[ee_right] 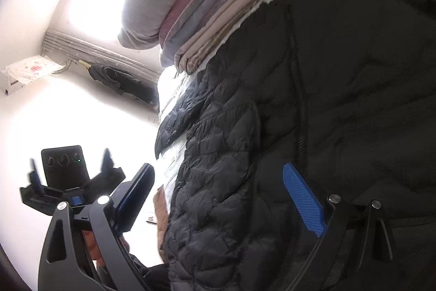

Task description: Fold large clothes

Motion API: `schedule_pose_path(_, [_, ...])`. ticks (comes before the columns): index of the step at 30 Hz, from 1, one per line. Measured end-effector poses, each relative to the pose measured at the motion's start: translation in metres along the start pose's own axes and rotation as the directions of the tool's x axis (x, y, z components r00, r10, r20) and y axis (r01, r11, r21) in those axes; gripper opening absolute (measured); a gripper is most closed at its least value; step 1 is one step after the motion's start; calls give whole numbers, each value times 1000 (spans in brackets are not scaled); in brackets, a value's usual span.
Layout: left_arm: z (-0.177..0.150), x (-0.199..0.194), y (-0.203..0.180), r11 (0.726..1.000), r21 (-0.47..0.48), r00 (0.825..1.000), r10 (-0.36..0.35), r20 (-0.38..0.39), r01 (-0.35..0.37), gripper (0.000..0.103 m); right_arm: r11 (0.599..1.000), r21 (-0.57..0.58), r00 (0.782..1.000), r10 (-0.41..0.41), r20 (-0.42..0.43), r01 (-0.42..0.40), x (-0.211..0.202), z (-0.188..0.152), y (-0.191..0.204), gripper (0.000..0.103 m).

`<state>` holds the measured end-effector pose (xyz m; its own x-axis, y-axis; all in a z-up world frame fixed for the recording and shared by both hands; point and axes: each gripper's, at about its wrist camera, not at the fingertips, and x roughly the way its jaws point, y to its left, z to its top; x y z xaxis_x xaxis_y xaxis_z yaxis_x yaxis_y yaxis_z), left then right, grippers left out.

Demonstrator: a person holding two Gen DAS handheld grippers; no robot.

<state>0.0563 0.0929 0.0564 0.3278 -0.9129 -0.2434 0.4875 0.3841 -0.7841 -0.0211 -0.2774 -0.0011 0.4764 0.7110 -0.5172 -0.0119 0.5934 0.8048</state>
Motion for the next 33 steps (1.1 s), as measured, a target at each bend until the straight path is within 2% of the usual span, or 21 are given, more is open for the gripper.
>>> schedule_pose_path(2, [-2, 7, 19, 993, -9, 993, 114, -10, -114, 90, 998, -29, 996, -56, 69, 58, -27, 7, -3, 92])
schedule_pose_path(4, [-4, 14, 44, 968, -61, 969, 243, -36, -245, 90, 986, -30, 970, -155, 189, 163, -70, 15, -13, 92])
schedule_pose_path(5, [-5, 17, 51, 957, -77, 959, 279, -43, -281, 90, 980, -17, 955, -187, 229, 196, -86, 17, -19, 92])
schedule_pose_path(7, [-4, 14, 71, 934, -126, 942, 331, -57, -336, 90, 964, 70, 905, -266, 331, 257, -133, 19, -42, 92])
schedule_pose_path(9, [-7, 10, 78, 914, -130, 923, 378, -68, -384, 90, 956, 145, 888, -291, 355, 255, -158, 15, -61, 92])
schedule_pose_path(10, [-8, 10, 77, 910, -108, 916, 395, -69, -400, 90, 956, 170, 892, -286, 350, 240, -165, 11, -70, 92])
schedule_pose_path(12, [-15, 8, 70, 895, -33, 894, 440, -81, -444, 90, 953, 190, 917, -282, 282, 234, -163, -4, -87, 92])
schedule_pose_path(13, [-19, 9, 68, 890, -4, 886, 455, -90, -457, 90, 940, 179, 924, -323, 203, 290, -153, -14, -94, 92])
schedule_pose_path(15, [-30, 13, 72, 873, 46, 864, 486, -132, -485, 90, 919, 155, 925, -374, 62, 362, -136, -34, -108, 92])
schedule_pose_path(16, [-40, 12, 77, 860, 75, 844, 510, -169, -505, 90, 910, 162, 922, -388, 6, 382, -133, -43, -115, 92])
schedule_pose_path(18, [-58, 8, 86, 846, 110, 810, 532, -245, -522, 90, 901, 175, 917, -395, -50, 397, -138, -58, -125, 92])
schedule_pose_path(21, [-77, -8, 82, 819, 181, 774, 573, -270, -544, 90, 897, 214, 922, -381, -73, 387, -162, -73, -124, 92])
schedule_pose_path(22, [-85, -17, 76, 804, 217, 755, 594, -278, -553, 90, 892, 183, 910, -404, -90, 414, -169, -77, -117, 92])
schedule_pose_path(23, [-89, -19, 75, 801, 228, 750, 599, -280, -554, 90, 882, 148, 893, -435, -111, 448, -172, -82, -110, 93])
schedule_pose_path(25, [-97, -32, 65, 796, 250, 736, 605, -303, -551, 90, 850, 47, 839, -508, -192, 525, -176, -99, -106, 93])
schedule_pose_path(26, [-100, -37, 60, 790, 263, 727, 612, -310, -554, 90, 841, 25, 824, -522, -220, 540, -177, -104, -110, 93])
schedule_pose_path(27, [-101, -45, 51, 791, 275, 732, 611, -303, -546, 90, 835, 8, 811, -532, -242, 550, -178, -110, -111, 93])
schedule_pose_path(28, [-99, -50, 44, 797, 278, 746, 601, -287, -536, 90, 839, 7, 815, -527, -239, 545, -182, -113, -107, 93])
schedule_pose_path(30, [-83, -64, 22, 817, 273, 796, 566, -215, -508, 90, 912, 38, 905, -398, -152, 407, -197, -104, -92, 93])
schedule_pose_path(31, [-68, -69, 11, 830, 265, 823, 541, -173, -490, 90, 934, 44, 931, -346, -117, 353, -204, -97, -88, 93])
schedule_pose_path(33, [-42, -70, 2, 840, 255, 847, 519, -119, -479, 90, 961, 54, 962, -272, -10, 272, -209, -70, -66, 95])
